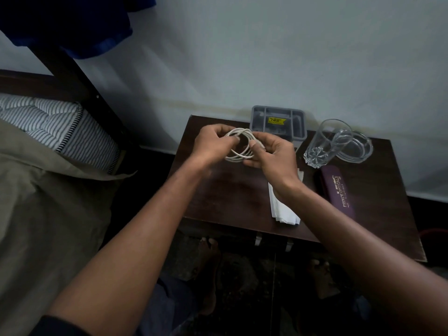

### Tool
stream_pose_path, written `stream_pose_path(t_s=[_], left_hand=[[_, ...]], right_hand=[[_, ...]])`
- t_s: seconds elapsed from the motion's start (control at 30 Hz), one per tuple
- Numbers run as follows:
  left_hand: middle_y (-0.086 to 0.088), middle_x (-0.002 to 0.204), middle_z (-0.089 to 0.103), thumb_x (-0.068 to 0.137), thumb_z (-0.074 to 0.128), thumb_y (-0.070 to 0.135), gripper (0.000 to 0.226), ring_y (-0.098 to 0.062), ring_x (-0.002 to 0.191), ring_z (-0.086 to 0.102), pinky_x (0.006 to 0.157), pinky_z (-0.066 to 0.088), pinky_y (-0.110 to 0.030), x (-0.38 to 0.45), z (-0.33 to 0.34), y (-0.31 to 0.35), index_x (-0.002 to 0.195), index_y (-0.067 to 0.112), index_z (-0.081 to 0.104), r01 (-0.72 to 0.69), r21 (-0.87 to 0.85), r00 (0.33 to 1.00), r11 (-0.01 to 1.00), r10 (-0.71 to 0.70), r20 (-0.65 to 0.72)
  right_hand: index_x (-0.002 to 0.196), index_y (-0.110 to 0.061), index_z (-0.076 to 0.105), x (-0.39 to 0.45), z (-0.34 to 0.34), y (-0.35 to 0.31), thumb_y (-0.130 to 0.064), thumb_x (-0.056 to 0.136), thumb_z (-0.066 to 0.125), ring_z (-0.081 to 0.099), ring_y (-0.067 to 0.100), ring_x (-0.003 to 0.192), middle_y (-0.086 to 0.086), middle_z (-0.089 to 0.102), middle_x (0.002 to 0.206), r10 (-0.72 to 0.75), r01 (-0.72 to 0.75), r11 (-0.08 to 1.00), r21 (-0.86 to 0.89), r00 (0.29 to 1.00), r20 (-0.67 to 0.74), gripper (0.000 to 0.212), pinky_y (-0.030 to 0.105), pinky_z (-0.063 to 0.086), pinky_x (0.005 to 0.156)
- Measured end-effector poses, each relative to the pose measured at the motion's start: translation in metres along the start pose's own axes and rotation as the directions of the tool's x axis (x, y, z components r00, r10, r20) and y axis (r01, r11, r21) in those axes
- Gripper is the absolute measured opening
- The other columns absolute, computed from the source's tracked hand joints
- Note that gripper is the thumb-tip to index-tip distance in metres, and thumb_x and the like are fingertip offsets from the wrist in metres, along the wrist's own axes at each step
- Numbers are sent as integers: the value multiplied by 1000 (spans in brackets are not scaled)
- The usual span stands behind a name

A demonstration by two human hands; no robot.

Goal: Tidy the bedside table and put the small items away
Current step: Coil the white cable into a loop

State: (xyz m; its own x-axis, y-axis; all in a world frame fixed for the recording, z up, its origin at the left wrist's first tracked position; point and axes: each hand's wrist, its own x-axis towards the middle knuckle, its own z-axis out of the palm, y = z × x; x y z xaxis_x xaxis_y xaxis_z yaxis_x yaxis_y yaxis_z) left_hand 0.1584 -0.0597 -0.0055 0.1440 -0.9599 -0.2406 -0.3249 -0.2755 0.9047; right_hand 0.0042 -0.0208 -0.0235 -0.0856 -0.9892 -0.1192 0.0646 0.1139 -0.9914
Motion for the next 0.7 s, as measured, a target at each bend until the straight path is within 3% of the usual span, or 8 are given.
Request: stream_pose_path(t_s=[0.1, 0.23, 0.3, 0.37, 0.43, 0.53, 0.63, 0.7], left_hand=[[-1, 96, 82, 89, 79, 18, 12, -20, 90, 76, 80, 62, -32, 8, -3, -11, 99, 22, 83, 88, 59, 996, 994, -87, -25], [-3, 97, 82, 90, 80, 22, 12, -27, 91, 80, 85, 67, -46, 18, -8, -18, 102, 24, 83, 117, 175, 988, 978, -97, -121], [-2, 99, 82, 90, 80, 24, 13, -26, 94, 79, 88, 66, -44, 21, -11, -19, 103, 28, 83, 102, 305, 985, 947, -55, -161], [2, 102, 82, 89, 80, 27, 17, -24, 98, 76, 90, 64, -39, 22, -14, -17, 105, 32, 83, 53, 456, 974, 889, 54, -218], [3, 103, 82, 89, 78, 22, 21, -24, 100, 76, 86, 63, -36, 19, -13, -13, 106, 34, 83, -14, 518, 949, 855, 175, -263], [2, 109, 81, 92, 69, 14, 31, -29, 99, 76, 80, 62, -40, 13, -9, -9, 112, 33, 82, -152, 624, 843, 767, 430, -323], [1, 121, 79, 100, 56, 21, 32, -32, 97, 77, 71, 62, -43, 14, -4, -4, 116, 25, 83, -322, 733, 688, 599, 680, -253], [-2, 122, 78, 100, 46, 30, 40, -35, 94, 77, 65, 60, -42, 17, 3, -9, 114, 22, 83, -377, 797, 652, 472, 746, -134]], right_hand=[[125, -8, 72, 1, 3, 7, -9, 110, 55, 82, 24, 97, 10, 81, 109, 85, -86, 996, 28, 996, 27, 23, 30, 65, 79], [126, -13, 70, 6, 11, 13, -11, 113, 47, 80, 17, 102, 1, 81, 108, 211, -215, 973, 88, 976, 60, 26, 34, 63, 96], [129, -14, 69, 9, 14, 16, -10, 113, 48, 80, 11, 93, -8, 81, 97, 245, -250, 963, 103, 968, 56, 27, 30, 64, 92], [140, -11, 65, 10, 16, 17, -10, 110, 53, 78, 13, 98, -10, 78, 98, 266, -268, 961, 72, 963, 37, 32, 25, 65, 84], [148, -8, 59, 10, 17, 20, -12, 108, 58, 74, 20, 109, -5, 75, 106, 281, -282, 959, 6, 959, 29, 40, 29, 65, 87], [151, -7, 55, 8, 16, 26, -16, 105, 64, 73, 25, 113, 5, 73, 116, 321, -319, 946, -65, 947, 21, 48, 40, 64, 95], [113, -16, 74, 5, 18, 23, -15, 104, 65, 74, 29, 111, 6, 75, 105, 343, -340, 938, -65, 939, 27, 13, 35, 65, 83], [95, -21, 73, 5, 20, 21, -15, 103, 65, 75, 30, 108, 10, 76, 104, 343, -340, 937, -78, 939, 27, 12, 33, 62, 76]])
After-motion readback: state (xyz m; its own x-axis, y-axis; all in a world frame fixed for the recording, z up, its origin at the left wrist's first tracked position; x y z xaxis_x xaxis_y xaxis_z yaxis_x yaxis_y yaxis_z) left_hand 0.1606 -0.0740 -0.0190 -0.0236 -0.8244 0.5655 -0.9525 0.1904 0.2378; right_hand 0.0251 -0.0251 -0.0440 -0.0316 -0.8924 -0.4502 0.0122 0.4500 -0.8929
